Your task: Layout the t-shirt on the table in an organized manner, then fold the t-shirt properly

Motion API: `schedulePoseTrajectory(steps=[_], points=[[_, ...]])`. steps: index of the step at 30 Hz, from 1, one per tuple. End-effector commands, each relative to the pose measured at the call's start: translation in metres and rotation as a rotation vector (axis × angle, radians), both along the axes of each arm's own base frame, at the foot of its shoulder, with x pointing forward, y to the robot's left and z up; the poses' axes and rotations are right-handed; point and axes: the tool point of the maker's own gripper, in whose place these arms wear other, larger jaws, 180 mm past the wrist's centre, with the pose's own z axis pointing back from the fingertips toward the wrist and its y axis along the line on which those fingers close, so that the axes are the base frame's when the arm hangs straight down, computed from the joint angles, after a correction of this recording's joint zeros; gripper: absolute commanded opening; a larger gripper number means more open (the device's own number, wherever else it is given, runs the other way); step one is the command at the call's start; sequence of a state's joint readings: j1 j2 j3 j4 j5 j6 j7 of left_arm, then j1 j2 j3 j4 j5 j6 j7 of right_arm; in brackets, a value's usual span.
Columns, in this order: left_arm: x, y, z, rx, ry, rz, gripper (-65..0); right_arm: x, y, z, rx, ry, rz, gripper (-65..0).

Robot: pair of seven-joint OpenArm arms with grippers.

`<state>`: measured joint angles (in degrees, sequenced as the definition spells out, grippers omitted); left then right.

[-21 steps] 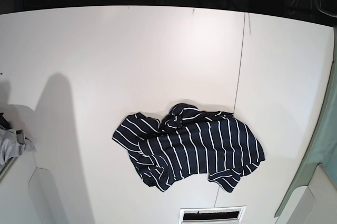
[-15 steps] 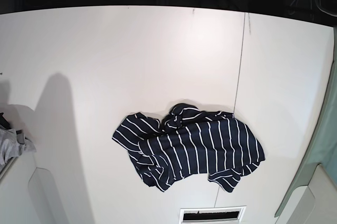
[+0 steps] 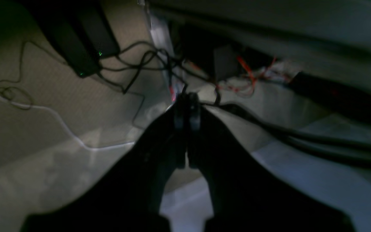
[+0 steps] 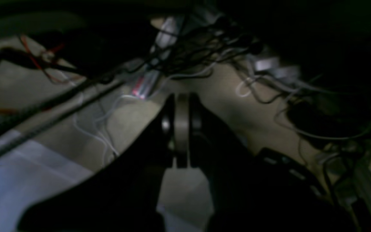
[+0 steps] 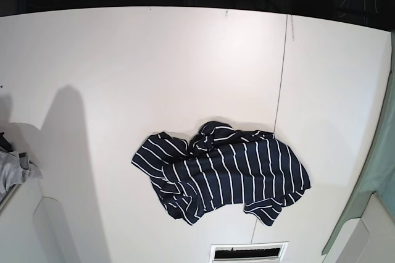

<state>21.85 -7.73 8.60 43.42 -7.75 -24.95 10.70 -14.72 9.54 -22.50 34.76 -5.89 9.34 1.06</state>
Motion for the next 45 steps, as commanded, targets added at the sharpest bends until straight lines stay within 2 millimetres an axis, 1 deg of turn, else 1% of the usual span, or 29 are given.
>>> schedulePoseTrajectory(steps=[1, 3, 4, 6, 7, 11, 13, 15, 17, 21, 24, 26, 28, 30, 31, 33, 35, 36, 37, 41, 42, 43, 45], points=[[0.001, 0.0, 0.006, -0.014, -0.025, 0.011, -62.6, -0.006, -0.001, 0.006, 0.016, -0.011, 0.003, -63.2], [0.006, 0.003, 0.016, -0.018, -0.065, 0.037, -59.8, -0.006, -0.002, 0.017, 0.034, -0.05, 0.016, -63.2], [0.009, 0.005, 0.021, -0.018, -0.087, 0.058, -57.3, -0.004, -0.003, 0.024, 0.045, -0.073, 0.024, -63.2], [0.02, 0.014, 0.033, -0.008, -0.138, 0.106, -52.3, 0.001, -0.002, 0.04, 0.069, -0.122, 0.039, -63.2], [0.026, 0.021, 0.04, 0.001, -0.167, 0.131, -50.9, 0.004, -0.002, 0.049, 0.081, -0.145, 0.042, -63.2], [0.053, 0.052, 0.075, -0.001, -0.282, 0.238, -50.7, 0.018, -0.003, 0.082, 0.111, -0.178, 0.031, -63.2], [0.069, 0.071, 0.095, -0.01, -0.329, 0.3, -50.7, 0.031, -0.003, 0.099, 0.119, -0.199, 0.046, -63.2], [0.082, 0.09, 0.116, -0.015, -0.377, 0.338, -50.7, 0.049, -0.002, 0.117, 0.125, -0.233, 0.066, -63.3], [0.094, 0.113, 0.136, 0.017, -0.425, 0.362, -50.7, 0.068, 0.001, 0.134, 0.132, -0.277, 0.093, -63.3], [0.12, 0.156, 0.182, 0.077, -0.56, 0.395, -50.7, 0.114, 0.009, 0.174, 0.166, -0.419, 0.126, -63.3], [0.144, 0.179, 0.218, 0.106, -0.664, 0.386, -50.6, 0.156, 0.013, 0.201, 0.179, -0.531, 0.123, -63.3], [0.16, 0.188, 0.238, 0.107, -0.724, 0.365, -47.8, 0.185, 0.014, 0.214, 0.191, -0.6, 0.113, -63.2], [0.177, 0.192, 0.253, 0.101, -0.772, 0.335, -41.1, 0.217, 0.019, 0.227, 0.205, -0.67, 0.102, -63.2], [0.195, 0.194, 0.263, 0.094, -0.813, 0.309, -34.0, 0.249, 0.025, 0.242, 0.216, -0.746, 0.092, -63.2], [0.205, 0.194, 0.268, 0.089, -0.835, 0.294, -31.8, 0.265, 0.027, 0.248, 0.218, -0.78, 0.08, -63.2], [0.225, 0.187, 0.276, 0.072, -0.876, 0.262, -31.4, 0.294, 0.03, 0.256, 0.217, -0.831, 0.052, -63.2], [0.248, 0.175, 0.279, 0.052, -0.905, 0.215, -31.4, 0.32, 0.034, 0.257, 0.221, -0.856, 0.021, -62.0], [0.26, 0.168, 0.28, 0.052, -0.917, 0.189, -31.4, 0.332, 0.037, 0.256, 0.224, -0.862, 0.003, -59.3], [0.272, 0.162, 0.28, 0.056, -0.927, 0.17, -31.4, 0.345, 0.041, 0.253, 0.227, -0.863, -0.016, -54.9], [0.323, 0.14, 0.28, 0.052, -0.968, 0.142, -31.4, 0.385, 0.062, 0.241, 0.248, -0.851, -0.08, -29.8], [0.335, 0.134, 0.279, 0.049, -0.977, 0.127, -31.4, 0.394, 0.068, 0.239, 0.255, -0.855, -0.087, -25.7], [0.346, 0.129, 0.277, 0.043, -0.982, 0.113, -31.4, 0.401, 0.075, 0.237, 0.264, -0.856, -0.096, -23.8], [0.368, 0.117, 0.271, 0.025, -0.98, 0.099, -31.4, 0.414, 0.088, 0.233, 0.282, -0.861, -0.108, -23.8]])
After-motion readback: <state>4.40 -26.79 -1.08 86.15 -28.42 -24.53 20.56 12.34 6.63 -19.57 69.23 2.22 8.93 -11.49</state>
